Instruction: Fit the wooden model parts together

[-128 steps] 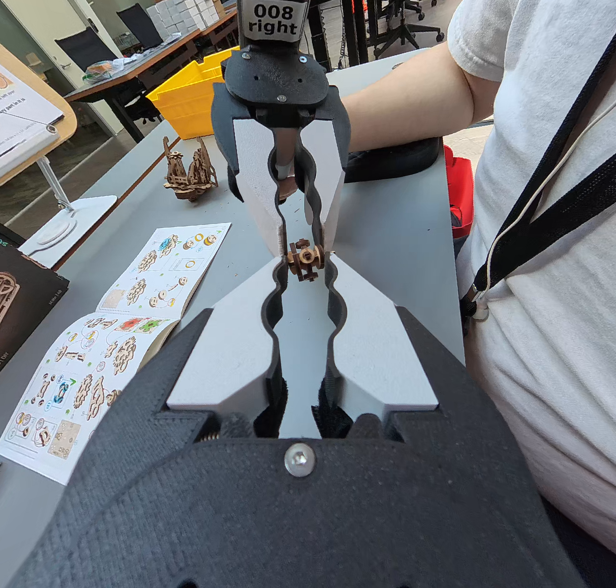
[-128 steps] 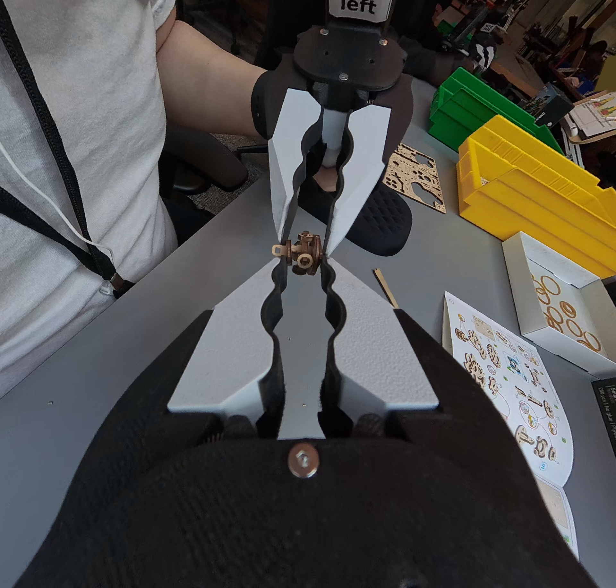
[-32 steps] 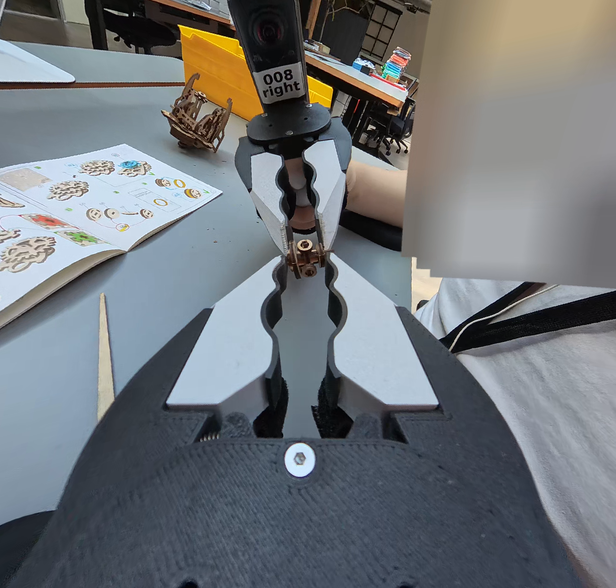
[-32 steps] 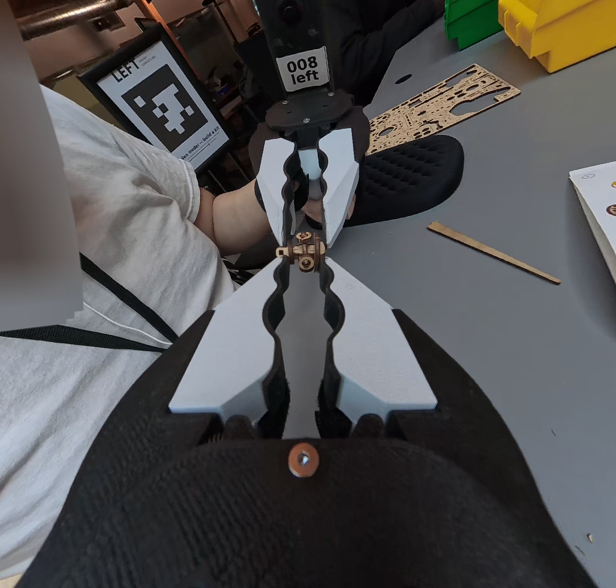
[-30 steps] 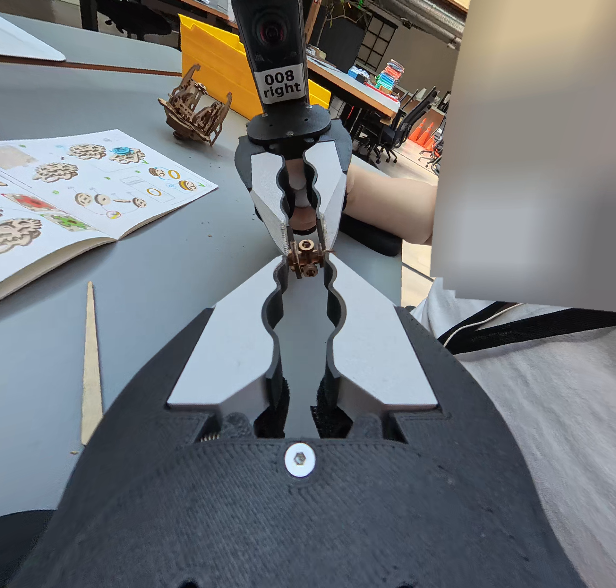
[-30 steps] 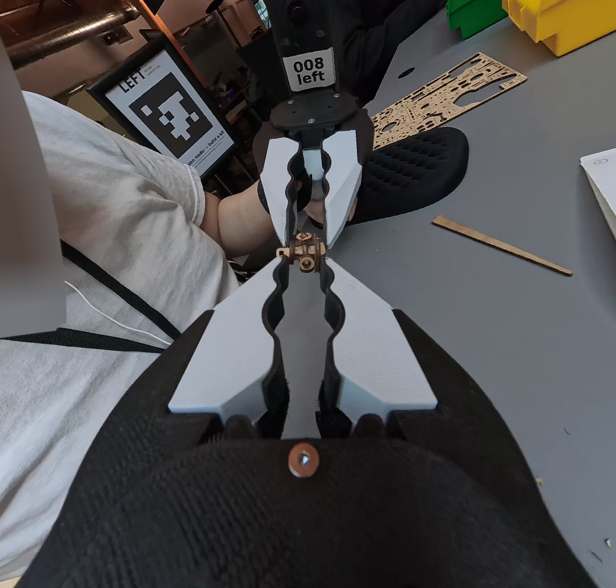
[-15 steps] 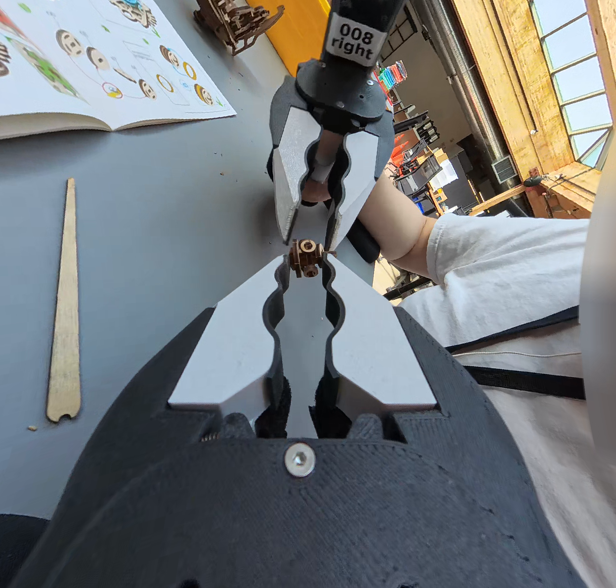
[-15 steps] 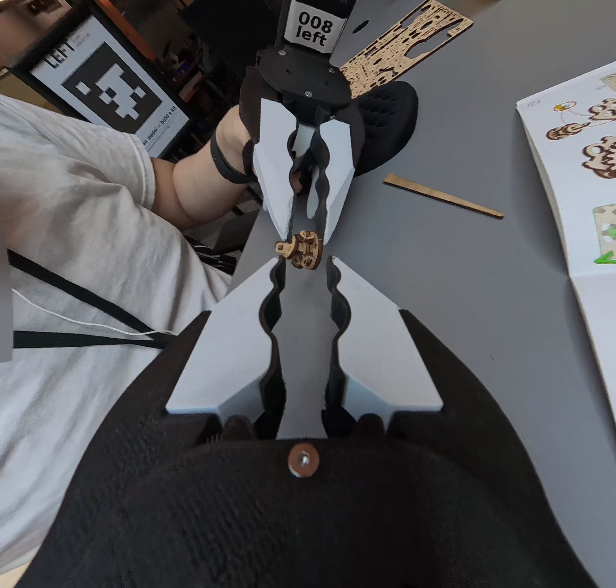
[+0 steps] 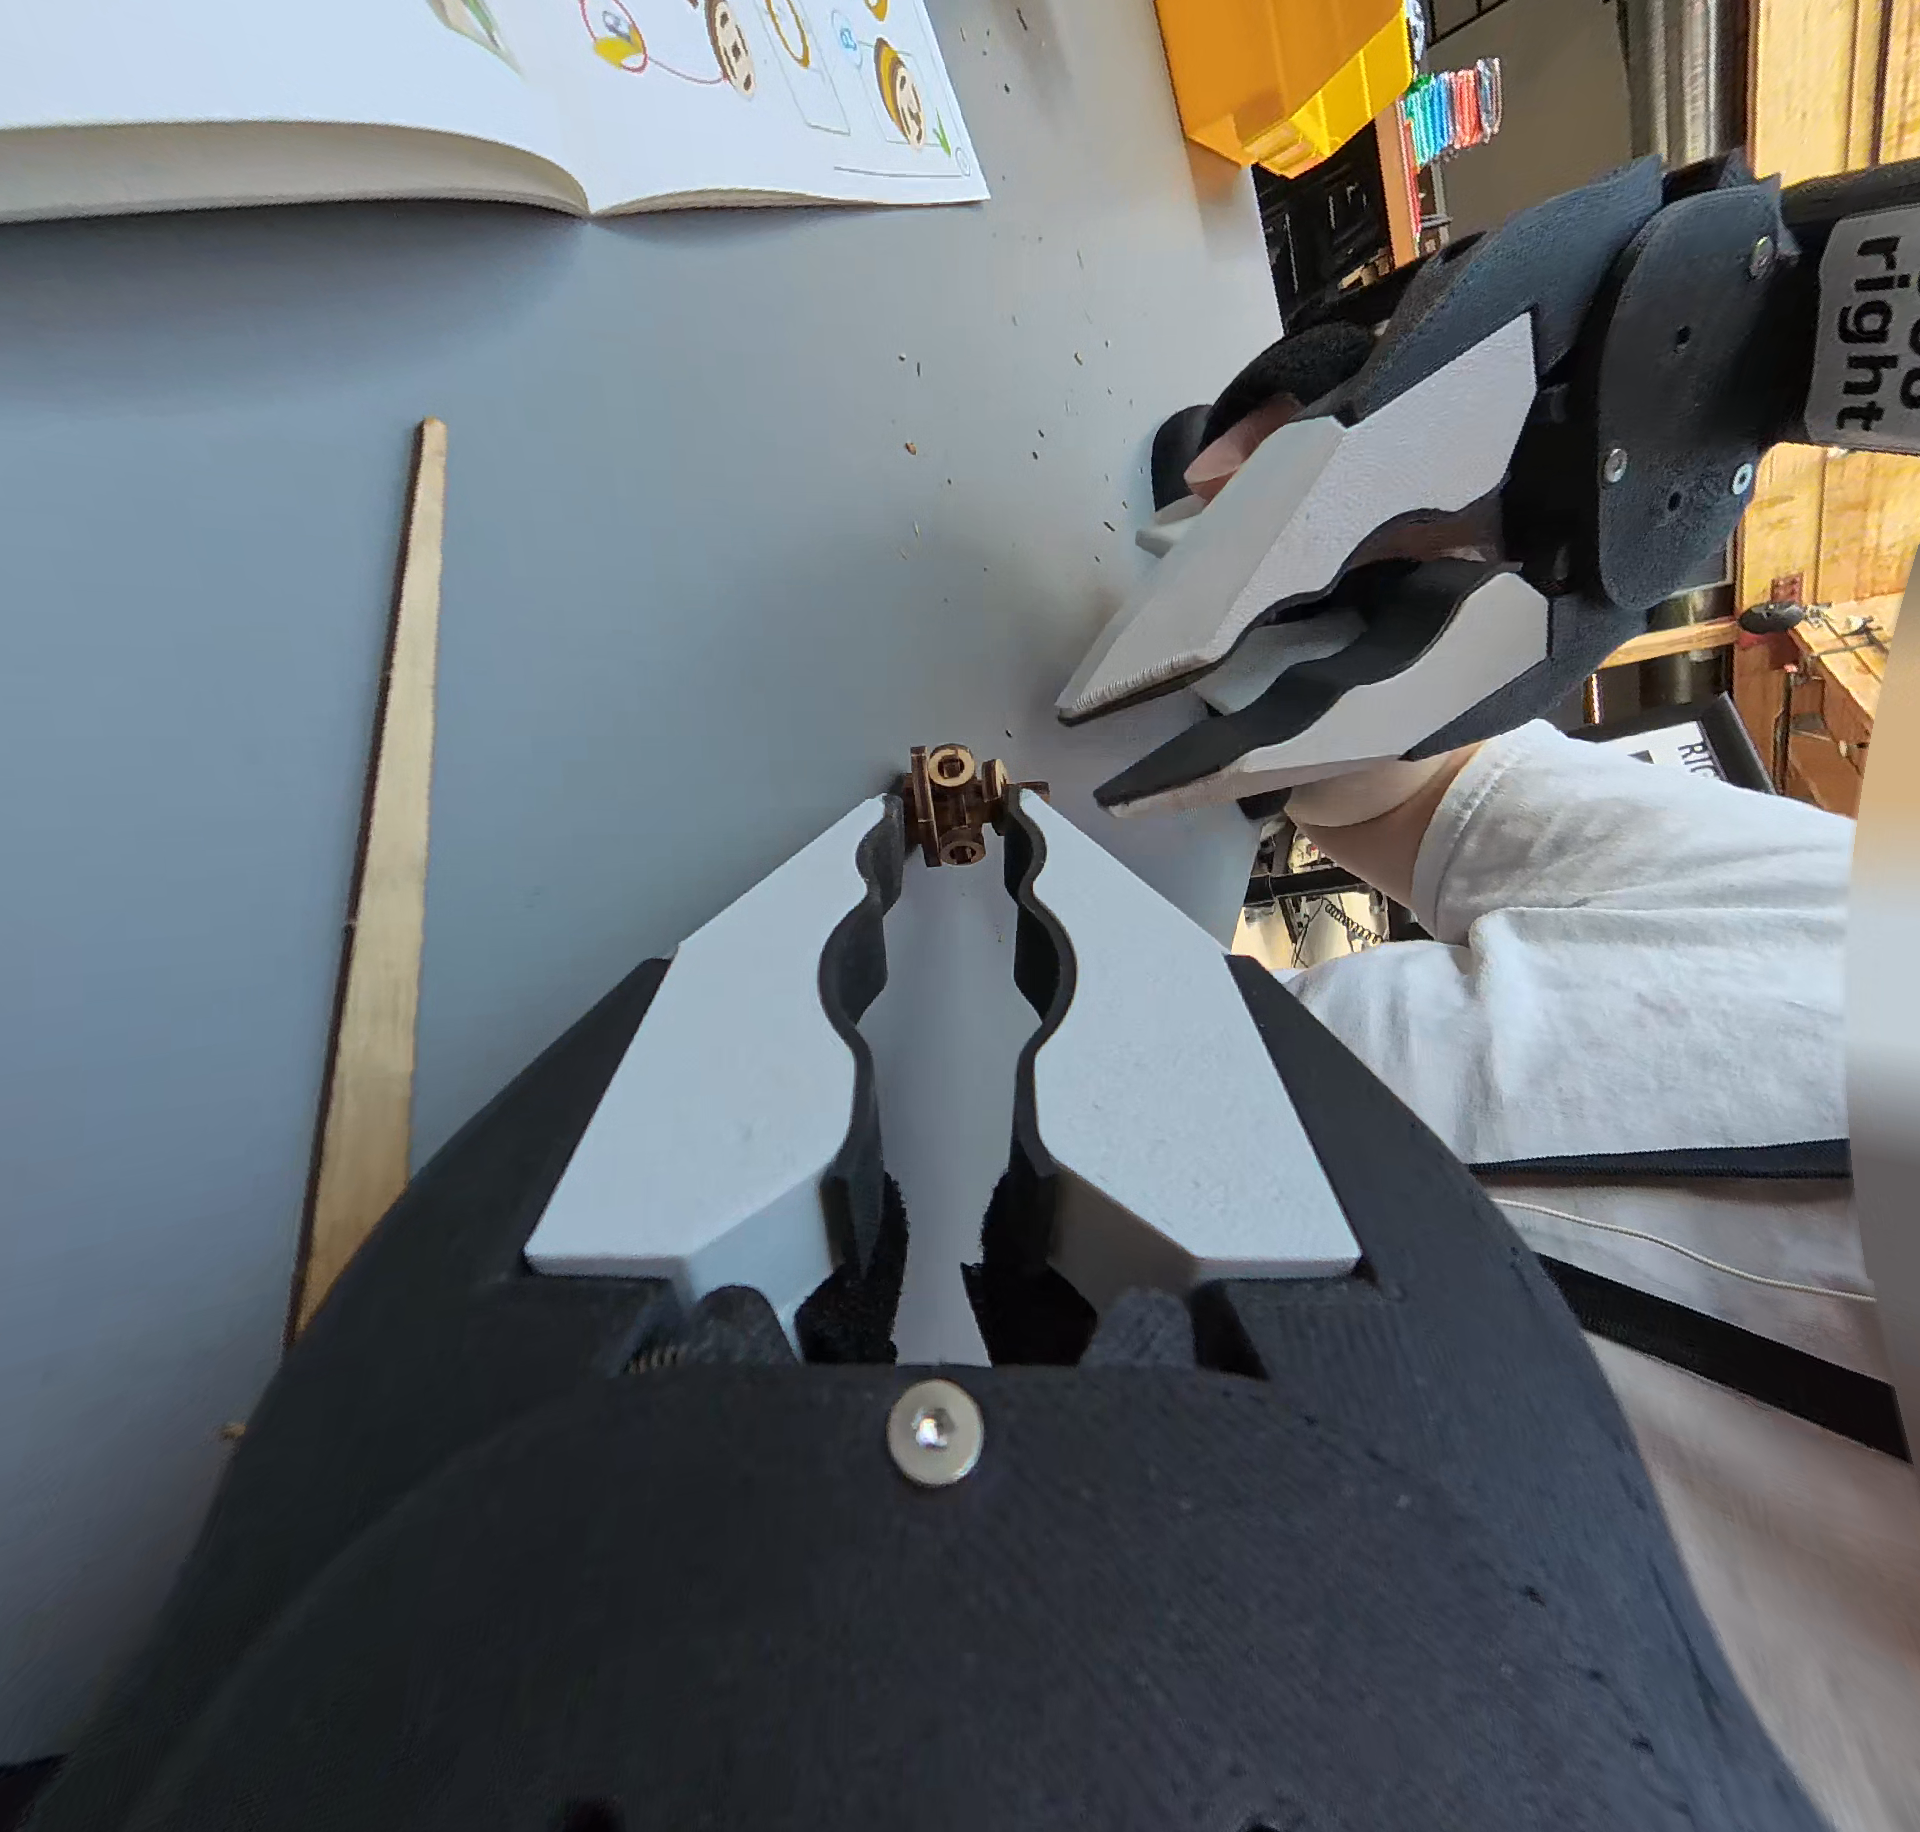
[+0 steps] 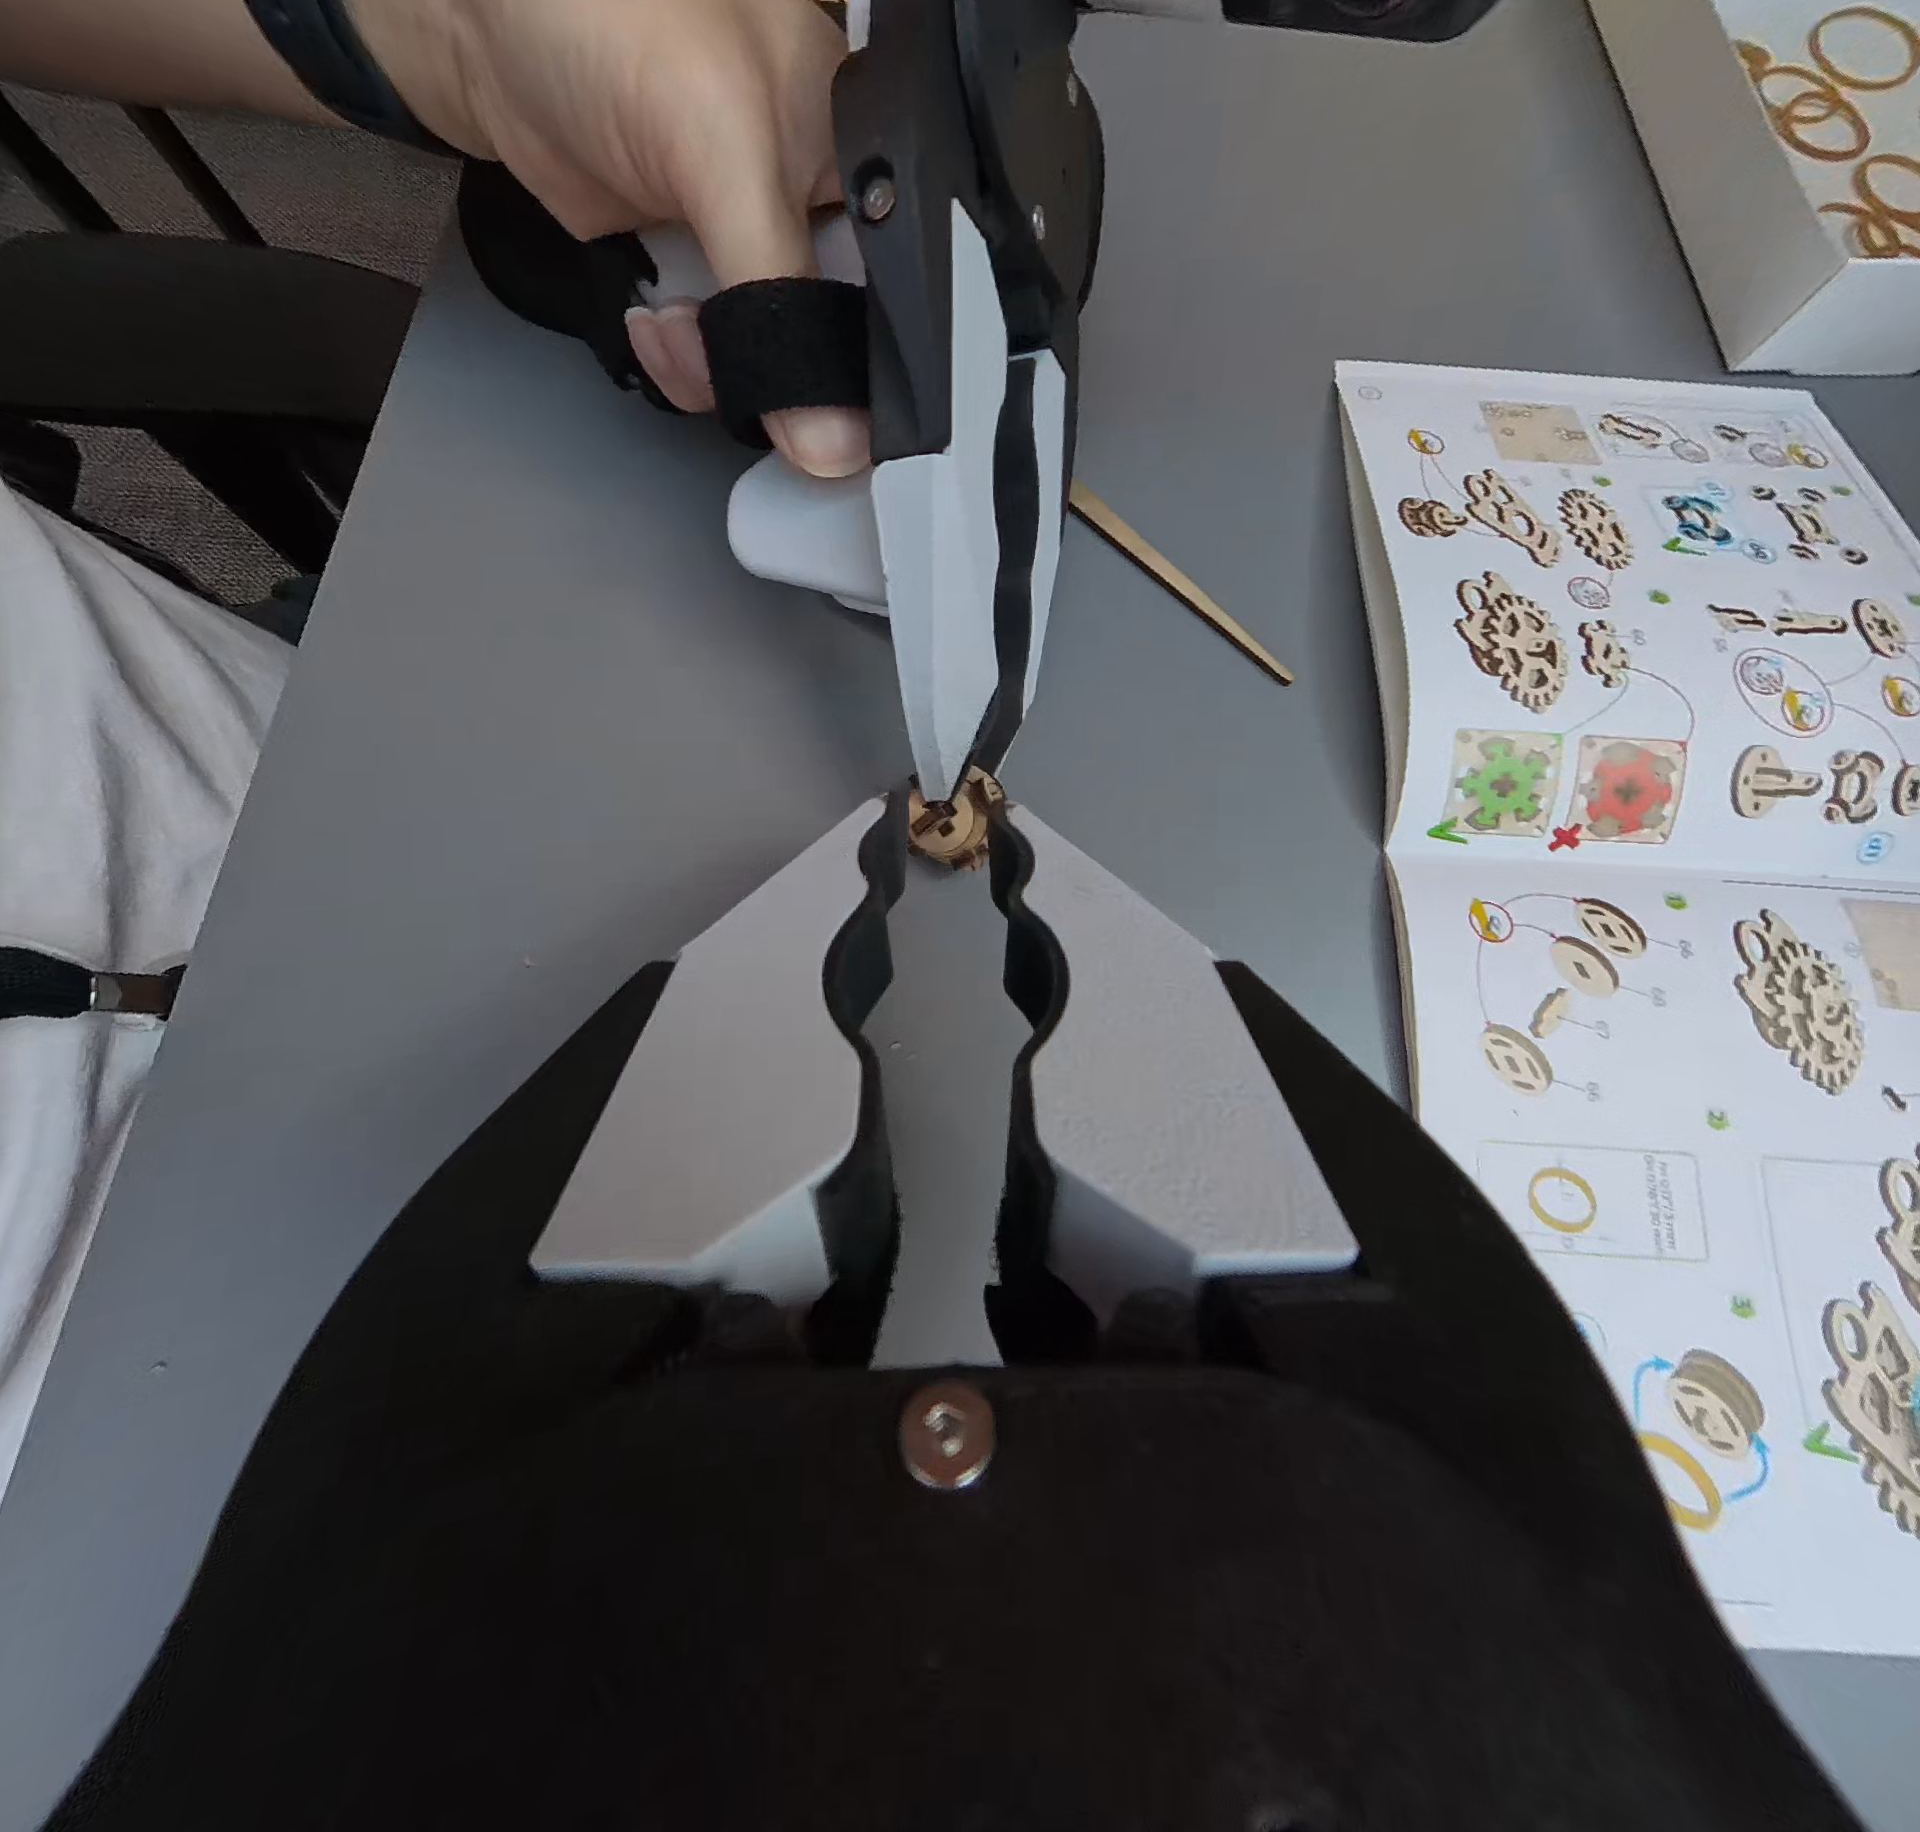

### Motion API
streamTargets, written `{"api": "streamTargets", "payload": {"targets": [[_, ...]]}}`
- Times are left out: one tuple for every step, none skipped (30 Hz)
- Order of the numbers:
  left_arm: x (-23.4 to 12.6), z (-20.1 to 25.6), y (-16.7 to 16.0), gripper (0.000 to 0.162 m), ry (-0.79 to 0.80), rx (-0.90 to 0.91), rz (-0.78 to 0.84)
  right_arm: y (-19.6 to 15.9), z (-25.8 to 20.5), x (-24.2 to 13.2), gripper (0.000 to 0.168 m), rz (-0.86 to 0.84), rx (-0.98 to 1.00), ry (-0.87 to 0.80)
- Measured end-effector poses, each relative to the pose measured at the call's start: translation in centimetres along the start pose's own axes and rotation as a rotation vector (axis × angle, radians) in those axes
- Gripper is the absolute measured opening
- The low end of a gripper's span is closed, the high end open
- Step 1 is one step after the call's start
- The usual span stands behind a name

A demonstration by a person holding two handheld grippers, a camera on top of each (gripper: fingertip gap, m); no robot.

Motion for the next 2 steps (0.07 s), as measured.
{"api": "streamTargets", "payload": {"targets": [[-0.01,-0.04,0.03,0.017,0.006,-0.008,0.017,0.06,0.03,-0.11,0.012,-0.008,0.025,-0.011],[-0.04,-0.08,0.05,0.017,0.014,-0.013,0.034,0.04,0.21,-0.16,0.008,-0.024,0.071,-0.034]]}}
Point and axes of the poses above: each gripper's, where its closed fingertips meet, x out along the fingers, y out of its top, z = x × y across the jaws, the point moved 2 cm from there along -x, back along the fingers, and after that the axes turned 7 degrees about x, right-handed, at the moved point
